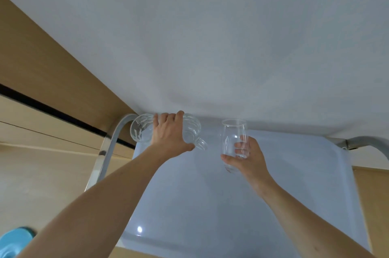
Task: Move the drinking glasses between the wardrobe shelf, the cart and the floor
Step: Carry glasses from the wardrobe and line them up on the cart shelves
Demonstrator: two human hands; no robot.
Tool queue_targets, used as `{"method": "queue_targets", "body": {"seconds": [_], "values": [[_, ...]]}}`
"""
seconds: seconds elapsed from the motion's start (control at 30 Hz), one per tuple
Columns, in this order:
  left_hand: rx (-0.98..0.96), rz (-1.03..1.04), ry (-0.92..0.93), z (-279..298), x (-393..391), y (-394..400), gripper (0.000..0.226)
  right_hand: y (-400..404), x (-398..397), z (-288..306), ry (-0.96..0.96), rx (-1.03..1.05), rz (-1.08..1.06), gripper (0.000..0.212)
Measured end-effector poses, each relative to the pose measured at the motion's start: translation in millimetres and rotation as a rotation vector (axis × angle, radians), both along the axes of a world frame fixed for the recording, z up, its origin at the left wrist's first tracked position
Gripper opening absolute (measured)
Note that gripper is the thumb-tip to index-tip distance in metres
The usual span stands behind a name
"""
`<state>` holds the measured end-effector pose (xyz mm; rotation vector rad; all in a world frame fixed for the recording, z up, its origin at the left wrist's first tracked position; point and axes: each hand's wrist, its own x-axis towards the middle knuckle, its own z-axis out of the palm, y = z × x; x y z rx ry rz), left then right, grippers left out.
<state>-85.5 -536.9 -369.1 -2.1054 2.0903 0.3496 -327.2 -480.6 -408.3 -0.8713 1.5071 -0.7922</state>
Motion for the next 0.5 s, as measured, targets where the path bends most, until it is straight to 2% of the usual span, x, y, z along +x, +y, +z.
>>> {"method": "queue_targets", "body": {"seconds": [0.5], "values": [[-0.06, 0.022, -0.059, -6.0, 13.7, 17.8, 0.113, 7.1, 21.1, -12.3, -0.027, 0.01, 0.047, 0.084]]}}
